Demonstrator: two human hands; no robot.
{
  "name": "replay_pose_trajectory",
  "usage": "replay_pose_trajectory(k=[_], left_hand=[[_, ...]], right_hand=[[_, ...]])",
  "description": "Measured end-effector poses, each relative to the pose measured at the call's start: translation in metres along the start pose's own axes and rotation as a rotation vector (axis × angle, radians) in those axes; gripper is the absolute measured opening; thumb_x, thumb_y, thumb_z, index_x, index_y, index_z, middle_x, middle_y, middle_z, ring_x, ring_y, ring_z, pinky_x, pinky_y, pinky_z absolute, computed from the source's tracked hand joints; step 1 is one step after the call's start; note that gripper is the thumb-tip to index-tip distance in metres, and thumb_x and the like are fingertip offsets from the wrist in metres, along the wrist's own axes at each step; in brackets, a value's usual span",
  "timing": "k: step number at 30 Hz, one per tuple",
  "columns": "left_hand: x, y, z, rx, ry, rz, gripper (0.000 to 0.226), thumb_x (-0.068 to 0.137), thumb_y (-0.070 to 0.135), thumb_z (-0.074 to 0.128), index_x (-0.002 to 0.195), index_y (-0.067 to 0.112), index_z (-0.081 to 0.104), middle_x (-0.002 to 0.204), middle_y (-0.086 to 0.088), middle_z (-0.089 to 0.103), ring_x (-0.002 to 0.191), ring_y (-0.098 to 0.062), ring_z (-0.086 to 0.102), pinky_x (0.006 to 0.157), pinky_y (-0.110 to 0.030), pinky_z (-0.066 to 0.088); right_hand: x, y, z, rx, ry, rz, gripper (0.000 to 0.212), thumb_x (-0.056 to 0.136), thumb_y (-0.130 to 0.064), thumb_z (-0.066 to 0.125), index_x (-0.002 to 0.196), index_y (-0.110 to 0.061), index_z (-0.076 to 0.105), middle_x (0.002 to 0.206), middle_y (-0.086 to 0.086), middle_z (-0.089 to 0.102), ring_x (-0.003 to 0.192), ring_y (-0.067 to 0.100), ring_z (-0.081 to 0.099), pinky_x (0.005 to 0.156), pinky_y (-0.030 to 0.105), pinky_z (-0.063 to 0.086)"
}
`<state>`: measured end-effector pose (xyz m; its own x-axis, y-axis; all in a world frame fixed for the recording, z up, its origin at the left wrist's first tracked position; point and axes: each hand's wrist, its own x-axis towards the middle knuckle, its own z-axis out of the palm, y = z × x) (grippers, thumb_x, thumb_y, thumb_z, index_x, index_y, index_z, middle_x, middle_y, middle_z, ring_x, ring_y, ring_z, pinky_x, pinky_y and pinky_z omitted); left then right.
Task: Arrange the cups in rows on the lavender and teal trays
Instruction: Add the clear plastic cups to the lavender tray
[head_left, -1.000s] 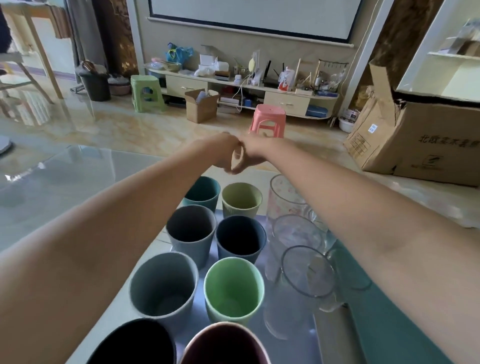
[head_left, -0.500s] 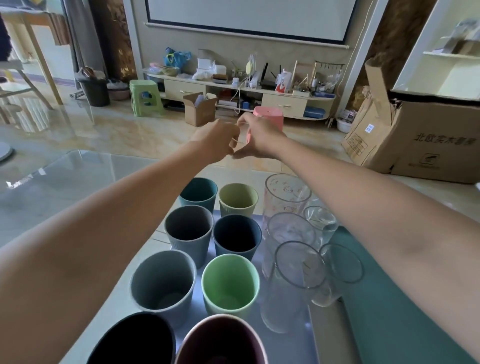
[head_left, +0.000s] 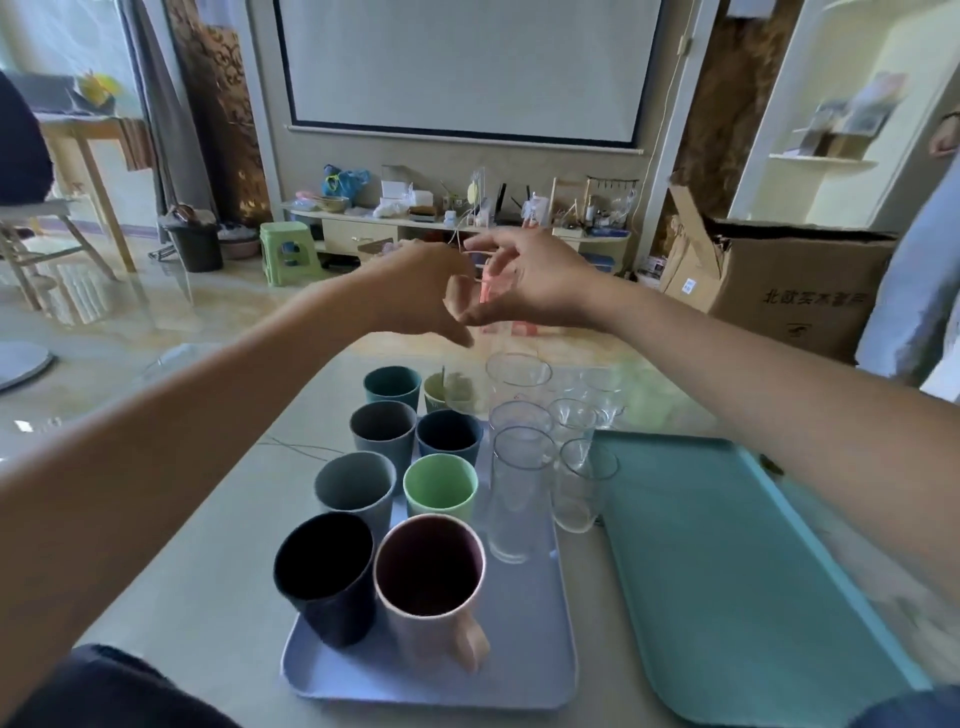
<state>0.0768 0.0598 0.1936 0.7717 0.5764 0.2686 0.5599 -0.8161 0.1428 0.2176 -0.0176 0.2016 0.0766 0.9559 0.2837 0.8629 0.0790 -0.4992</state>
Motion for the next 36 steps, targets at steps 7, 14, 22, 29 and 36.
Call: replay_pose_trajectory(k=[7,14,22,29,36], left_hand=[[-0.055,0.038,0.002,-0.239,-0.098,0.070,0.039,0.064,0.038,0.082,0.093,0.019,0.063,0.101,0.004,0.063,0.097,-0.015,0.059,0.075,-0.027,0.048],[-0.066,0.052,0.013,-0.301,-0.056,0.124,0.040,0.062,0.041,0.083,0.089,0.021,0.060,0.099,0.002,0.065,0.098,-0.015,0.060,0.079,-0.033,0.050],[-0.075,0.057,0.012,-0.305,-0.234,0.130,0.035,0.065,0.037,0.082,0.089,0.024,0.061,0.098,0.004,0.065,0.097,-0.013,0.061,0.078,-0.022,0.048],[-0.078,0.051,0.041,-0.336,-0.365,0.134,0.024,0.068,0.032,0.081,0.085,0.020,0.069,0.092,0.006,0.070,0.088,-0.008,0.065,0.085,-0.028,0.053],[-0.079,0.029,0.067,-0.528,-0.382,0.072,0.052,0.071,0.007,0.079,0.114,0.022,0.053,0.098,0.004,0.068,0.087,-0.012,0.067,0.079,-0.023,0.054]], right_hand=[[-0.086,-0.003,0.002,0.175,0.031,0.051,0.077,0.063,-0.039,0.083,0.132,-0.028,0.050,0.113,-0.003,0.056,0.091,0.004,0.056,0.078,0.022,0.047],[-0.115,0.003,0.005,0.231,0.149,0.057,0.074,0.063,-0.035,0.084,0.130,-0.036,0.052,0.111,-0.006,0.057,0.089,0.016,0.061,0.070,0.011,0.047],[-0.134,0.008,0.018,0.299,0.090,0.098,0.077,0.064,-0.038,0.083,0.132,-0.036,0.047,0.111,-0.005,0.058,0.086,0.012,0.063,0.078,0.020,0.050],[-0.153,0.024,0.048,0.282,0.016,0.149,0.080,0.062,-0.037,0.085,0.130,-0.042,0.044,0.112,-0.006,0.056,0.092,0.015,0.062,0.079,0.022,0.049],[-0.165,0.046,0.075,0.270,-0.034,0.179,0.082,0.063,-0.029,0.086,0.130,-0.045,0.040,0.110,-0.010,0.054,0.093,0.014,0.060,0.081,0.027,0.049]])
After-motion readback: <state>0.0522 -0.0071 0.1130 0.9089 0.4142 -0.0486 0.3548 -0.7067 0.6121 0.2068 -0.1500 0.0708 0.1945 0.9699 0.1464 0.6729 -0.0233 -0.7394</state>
